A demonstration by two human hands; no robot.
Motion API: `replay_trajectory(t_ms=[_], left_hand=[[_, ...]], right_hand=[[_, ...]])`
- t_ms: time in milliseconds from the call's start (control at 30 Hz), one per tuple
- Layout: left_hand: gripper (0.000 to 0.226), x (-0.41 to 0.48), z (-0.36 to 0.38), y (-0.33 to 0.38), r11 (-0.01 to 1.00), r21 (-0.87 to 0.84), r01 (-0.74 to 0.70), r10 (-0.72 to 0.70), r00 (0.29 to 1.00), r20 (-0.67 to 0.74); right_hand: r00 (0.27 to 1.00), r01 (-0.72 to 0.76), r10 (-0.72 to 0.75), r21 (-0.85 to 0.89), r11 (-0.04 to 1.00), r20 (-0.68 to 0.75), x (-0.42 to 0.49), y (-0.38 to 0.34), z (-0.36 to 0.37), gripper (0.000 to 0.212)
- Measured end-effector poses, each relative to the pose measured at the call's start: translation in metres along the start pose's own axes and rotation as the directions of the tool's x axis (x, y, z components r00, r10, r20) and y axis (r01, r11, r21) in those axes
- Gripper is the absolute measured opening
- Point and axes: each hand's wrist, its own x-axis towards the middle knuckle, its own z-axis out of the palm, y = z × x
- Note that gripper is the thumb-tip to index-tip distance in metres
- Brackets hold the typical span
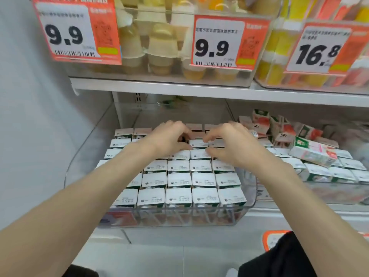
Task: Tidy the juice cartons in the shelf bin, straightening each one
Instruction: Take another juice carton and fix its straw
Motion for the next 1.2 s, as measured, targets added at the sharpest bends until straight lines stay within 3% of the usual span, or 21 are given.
replay_trajectory(t_ms=[233, 400, 567, 700, 767, 900, 1033, 1200], left_hand=[[0.041, 0.01, 0.0, -0.003, 0.999, -0.034, -0.036, 0.038, 0.998, 0.057], [0.044, 0.004, -0.012, 0.0, 0.997, -0.049, -0.055, 0.06, 0.991, 0.121], [0.035, -0.018, -0.032, 0.007, 0.988, -0.117, -0.104, 0.108, 0.994, 0.021], [0.034, -0.05, -0.033, 0.009, 0.953, -0.275, -0.125, 0.096, 0.989, -0.116], [0.043, -0.066, -0.037, 0.009, 0.923, -0.357, -0.145, 0.076, 0.977, -0.2], [0.072, -0.102, -0.042, 0.007, 0.882, -0.465, -0.075, -0.018, 0.981, -0.192], [0.039, -0.12, -0.042, 0.01, 0.708, -0.706, 0.015, -0.14, 0.983, -0.12], [0.036, -0.128, -0.035, 0.014, 0.524, -0.85, 0.046, -0.226, 0.97, -0.086]], right_hand=[[1.0, 0.008, -0.008, 0.032, 0.999, 0.003, -0.003, 0.006, 0.003, 0.023], [1.0, -0.006, 0.006, 0.024, 1.0, -0.008, -0.004, 0.003, 0.0, 0.041], [0.999, 0.006, -0.001, 0.102, 0.995, -0.052, -0.003, -0.001, -0.004, 0.058], [0.991, 0.065, -0.033, 0.248, 0.967, -0.132, -0.002, -0.008, -0.008, 0.042], [0.985, 0.109, -0.056, 0.329, 0.938, -0.165, -0.003, -0.015, -0.009, 0.039], [0.982, 0.152, -0.057, 0.567, 0.81, -0.182, -0.012, -0.035, -0.01, 0.033], [0.992, 0.096, 0.005, 0.793, 0.601, -0.123, -0.019, -0.053, -0.01, 0.034], [0.996, 0.002, 0.084, 0.908, 0.419, -0.041, -0.025, -0.055, -0.012, 0.047]])
